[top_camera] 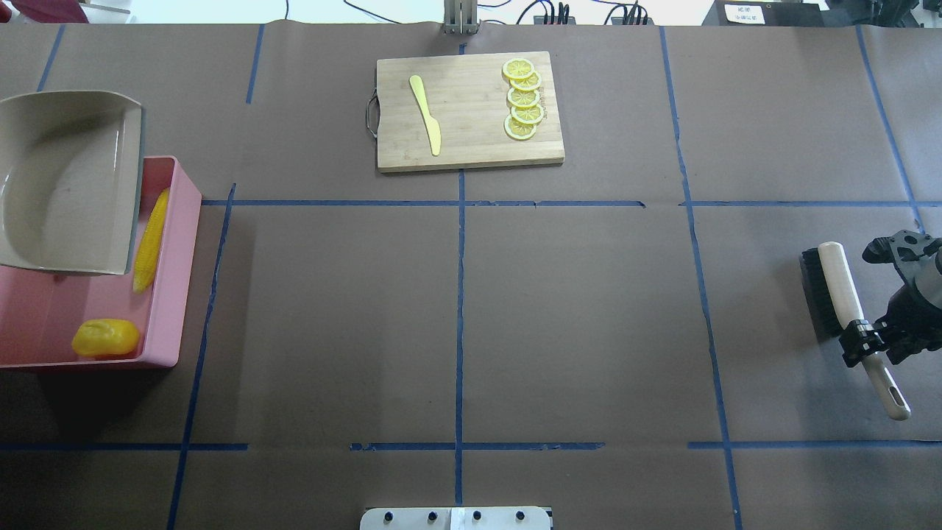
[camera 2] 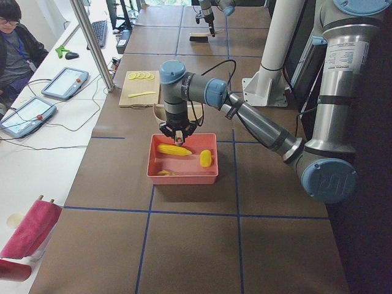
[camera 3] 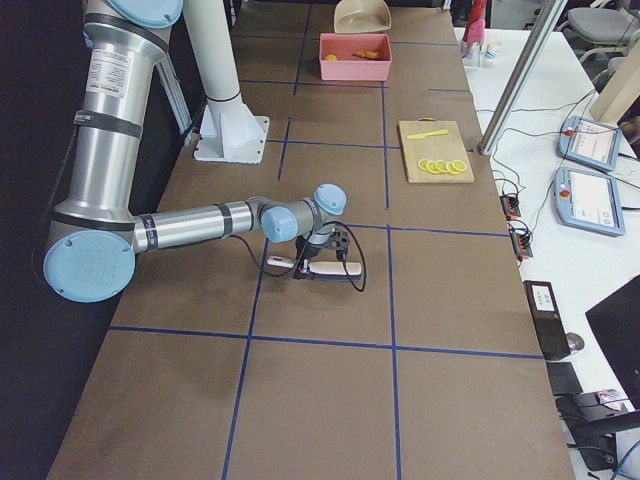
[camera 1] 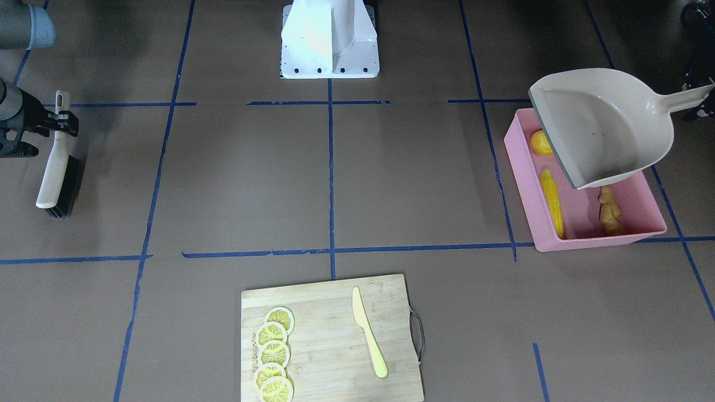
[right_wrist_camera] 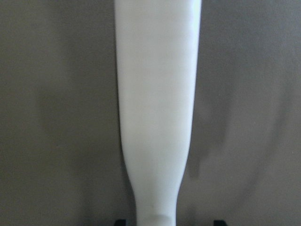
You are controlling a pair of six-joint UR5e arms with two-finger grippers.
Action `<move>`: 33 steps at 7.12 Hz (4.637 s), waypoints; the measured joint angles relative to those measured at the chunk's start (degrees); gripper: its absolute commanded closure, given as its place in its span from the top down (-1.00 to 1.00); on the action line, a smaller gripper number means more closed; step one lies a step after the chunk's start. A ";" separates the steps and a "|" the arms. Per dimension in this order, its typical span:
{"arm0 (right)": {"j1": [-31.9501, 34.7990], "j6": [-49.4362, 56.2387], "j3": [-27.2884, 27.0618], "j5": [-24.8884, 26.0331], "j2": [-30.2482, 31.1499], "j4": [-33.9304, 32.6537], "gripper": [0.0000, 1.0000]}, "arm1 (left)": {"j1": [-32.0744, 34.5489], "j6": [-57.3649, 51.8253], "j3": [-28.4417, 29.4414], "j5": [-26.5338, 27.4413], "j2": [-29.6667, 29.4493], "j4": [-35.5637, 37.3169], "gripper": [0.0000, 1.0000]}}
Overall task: Sweep and dump trash into bin
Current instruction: 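Carry the beige dustpan away from the bin toward the table center with the left gripper, then lower the dustpan flat onto the table beside the bin with the left gripper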
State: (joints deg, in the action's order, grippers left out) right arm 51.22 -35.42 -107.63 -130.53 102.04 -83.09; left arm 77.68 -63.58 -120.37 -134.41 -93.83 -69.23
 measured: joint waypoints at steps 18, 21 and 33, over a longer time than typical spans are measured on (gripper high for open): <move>24.44 9.58 -9.56 1.55 -0.06 -3.33 0.99 | -42.09 40.63 12.47 17.23 -11.52 -28.71 -0.78; 24.54 9.57 -9.39 1.61 -0.08 -3.36 0.99 | -43.16 40.62 14.98 17.45 -14.25 -28.68 -0.71; 24.57 9.41 -9.37 1.59 -0.06 -3.30 0.99 | -42.32 40.16 10.80 17.18 -15.31 -22.78 1.00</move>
State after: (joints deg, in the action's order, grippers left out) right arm 75.79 -26.01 -117.00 -128.94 101.98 -86.40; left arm 35.36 -23.42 -109.57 -117.23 -109.14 -92.02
